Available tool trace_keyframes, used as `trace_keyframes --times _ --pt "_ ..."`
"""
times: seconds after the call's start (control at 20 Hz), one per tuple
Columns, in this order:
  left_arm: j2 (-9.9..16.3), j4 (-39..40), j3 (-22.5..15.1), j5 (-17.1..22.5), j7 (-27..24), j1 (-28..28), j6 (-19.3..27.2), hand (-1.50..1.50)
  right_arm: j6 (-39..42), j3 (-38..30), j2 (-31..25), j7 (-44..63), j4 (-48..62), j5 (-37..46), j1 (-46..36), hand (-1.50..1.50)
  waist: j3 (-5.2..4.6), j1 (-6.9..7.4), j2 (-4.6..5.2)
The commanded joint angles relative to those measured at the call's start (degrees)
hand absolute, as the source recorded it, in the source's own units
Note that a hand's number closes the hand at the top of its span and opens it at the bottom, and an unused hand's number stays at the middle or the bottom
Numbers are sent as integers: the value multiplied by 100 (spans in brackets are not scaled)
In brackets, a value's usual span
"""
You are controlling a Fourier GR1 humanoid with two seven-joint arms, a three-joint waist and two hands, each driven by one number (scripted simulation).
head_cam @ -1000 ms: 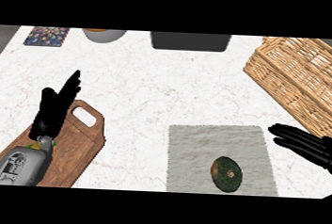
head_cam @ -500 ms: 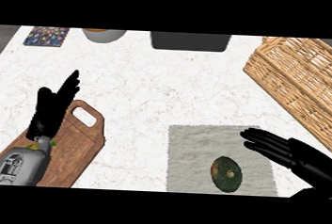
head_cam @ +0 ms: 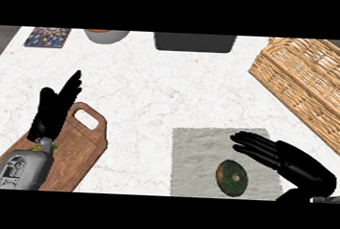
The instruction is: Pick the squash from the placemat and place it in the basket
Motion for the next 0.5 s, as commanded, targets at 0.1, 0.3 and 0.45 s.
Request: trace_keyframes --times 0.1,0.3,0.45 --pt "-291 -268 -13 -229 167 192 30 0 15 97 302 47 -306 302 371 -150 0 -12 -3" --pt "-293 -483 56 -282 382 125 -62 0 481 7 378 396 -160 311 -115 -150 -1 3 -3" --pt "-387 -283 104 -380 106 181 -103 0 77 258 528 178 72 806 93 -150 0 -3 -2"
